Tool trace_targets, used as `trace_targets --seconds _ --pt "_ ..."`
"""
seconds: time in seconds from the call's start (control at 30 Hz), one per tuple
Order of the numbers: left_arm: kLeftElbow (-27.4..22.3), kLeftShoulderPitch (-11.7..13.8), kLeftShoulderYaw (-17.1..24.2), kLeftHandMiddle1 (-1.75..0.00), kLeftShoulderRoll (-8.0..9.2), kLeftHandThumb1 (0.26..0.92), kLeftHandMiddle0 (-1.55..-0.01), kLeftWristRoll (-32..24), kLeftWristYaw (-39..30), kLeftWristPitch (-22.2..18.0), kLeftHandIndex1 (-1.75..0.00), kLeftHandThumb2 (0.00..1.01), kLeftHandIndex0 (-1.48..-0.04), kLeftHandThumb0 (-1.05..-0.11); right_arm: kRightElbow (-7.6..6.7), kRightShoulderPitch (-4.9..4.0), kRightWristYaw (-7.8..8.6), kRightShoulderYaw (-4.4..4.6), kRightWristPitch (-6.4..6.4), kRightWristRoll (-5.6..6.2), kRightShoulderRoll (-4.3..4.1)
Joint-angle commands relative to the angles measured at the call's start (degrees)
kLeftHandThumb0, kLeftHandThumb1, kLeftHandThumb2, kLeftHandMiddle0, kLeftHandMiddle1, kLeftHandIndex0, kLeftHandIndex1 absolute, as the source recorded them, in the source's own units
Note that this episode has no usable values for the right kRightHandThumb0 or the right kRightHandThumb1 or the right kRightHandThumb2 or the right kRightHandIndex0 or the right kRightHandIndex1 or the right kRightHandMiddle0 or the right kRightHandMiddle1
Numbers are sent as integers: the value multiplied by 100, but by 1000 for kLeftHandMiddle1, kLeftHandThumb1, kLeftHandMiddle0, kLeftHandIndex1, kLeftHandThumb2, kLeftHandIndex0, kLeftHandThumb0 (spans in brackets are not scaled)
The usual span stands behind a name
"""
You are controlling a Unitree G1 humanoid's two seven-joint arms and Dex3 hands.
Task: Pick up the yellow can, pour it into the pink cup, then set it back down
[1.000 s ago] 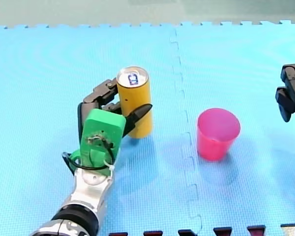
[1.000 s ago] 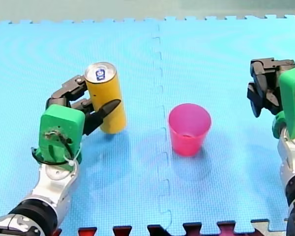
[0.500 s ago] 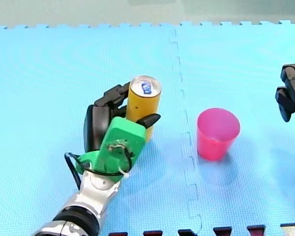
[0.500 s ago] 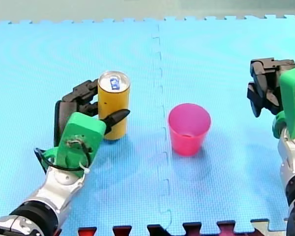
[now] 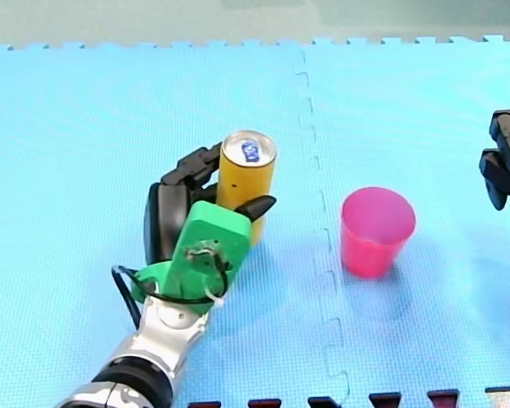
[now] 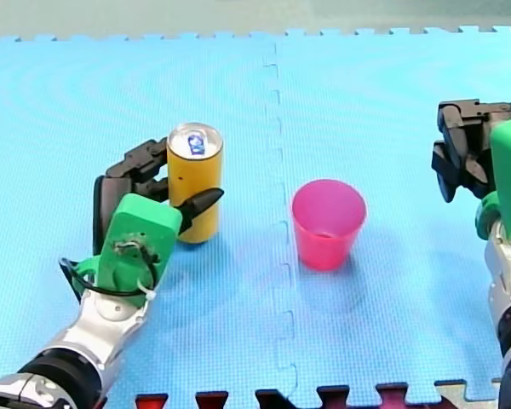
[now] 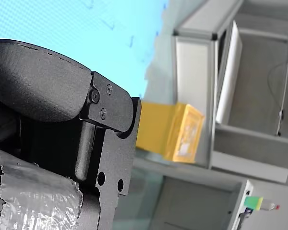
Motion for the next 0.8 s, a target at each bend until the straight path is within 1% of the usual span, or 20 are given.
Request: trace_targets --seconds 0.0,0.13,0.33,0.5,0.77 --pt "18 8 22 -2 -35 836 -1287 -25 -33 -44 0 0 -1170 -361 -10 14 17 -24 -24 27 -49" --pt "31 25 100 -2 -88 836 -1286 -139 -237 -69 0 0 -1170 -360 -17 26 60 -40 -33 46 -89" --pt "42 23 182 0 -133 837 -1281 -227 -408 -89 0 0 -1167 -359 -17 21 71 -64 -32 61 -124" --pt "44 50 342 -2 -199 838 -1285 -418 -666 -149 0 1 -1167 -358 -11 21 59 -71 -38 58 -132" --pt "64 130 437 -4 -256 839 -1290 -474 -814 -182 0 0 -1165 -357 -19 21 30 -70 -40 49 -134"
